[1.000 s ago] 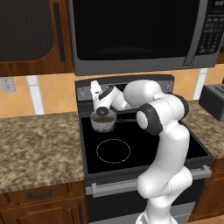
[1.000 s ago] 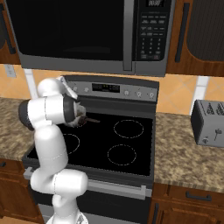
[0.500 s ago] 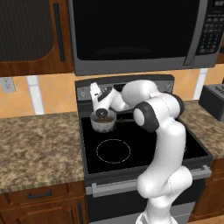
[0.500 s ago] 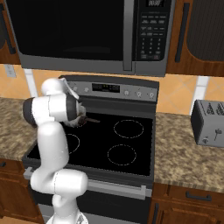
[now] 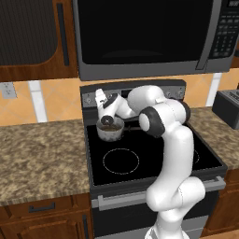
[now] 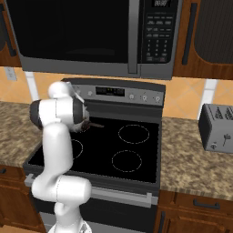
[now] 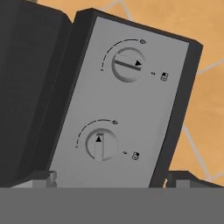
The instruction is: Turn off the rear left burner of the stove.
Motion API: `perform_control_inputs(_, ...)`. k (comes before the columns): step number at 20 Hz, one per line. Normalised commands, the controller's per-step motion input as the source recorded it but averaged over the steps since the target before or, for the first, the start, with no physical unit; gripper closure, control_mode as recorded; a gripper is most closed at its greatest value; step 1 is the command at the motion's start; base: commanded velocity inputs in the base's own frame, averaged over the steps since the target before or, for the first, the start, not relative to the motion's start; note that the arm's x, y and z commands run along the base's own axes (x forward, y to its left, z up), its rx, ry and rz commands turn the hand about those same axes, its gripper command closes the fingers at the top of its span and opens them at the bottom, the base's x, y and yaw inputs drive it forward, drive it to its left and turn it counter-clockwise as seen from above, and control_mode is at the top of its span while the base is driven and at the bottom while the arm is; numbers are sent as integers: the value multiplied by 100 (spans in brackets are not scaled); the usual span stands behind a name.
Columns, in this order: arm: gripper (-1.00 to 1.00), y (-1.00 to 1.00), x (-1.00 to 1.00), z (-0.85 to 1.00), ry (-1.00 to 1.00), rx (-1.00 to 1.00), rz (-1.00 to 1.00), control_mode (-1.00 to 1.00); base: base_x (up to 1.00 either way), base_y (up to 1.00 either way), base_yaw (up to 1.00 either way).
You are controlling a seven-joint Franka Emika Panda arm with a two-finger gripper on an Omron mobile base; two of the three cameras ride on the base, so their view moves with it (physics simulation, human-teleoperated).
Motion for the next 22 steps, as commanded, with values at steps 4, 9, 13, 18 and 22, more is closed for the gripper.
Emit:
perform_control_inputs(4, -100, 10, 35, -9, 0, 0, 0, -100, 0, 0, 0)
perform_control_inputs(9, -100, 12, 33, -9, 0, 0, 0, -100, 0, 0, 0)
perform_control_inputs(13, -100, 6, 29, -6, 1, 0, 0, -100, 0, 0, 0)
perform_control_inputs(18, -100, 0, 20, -6, 4, 0, -2, -100, 0, 0, 0)
perform_control_inputs(22, -100, 0, 20, -8, 4, 0, -2, -100, 0, 0, 0)
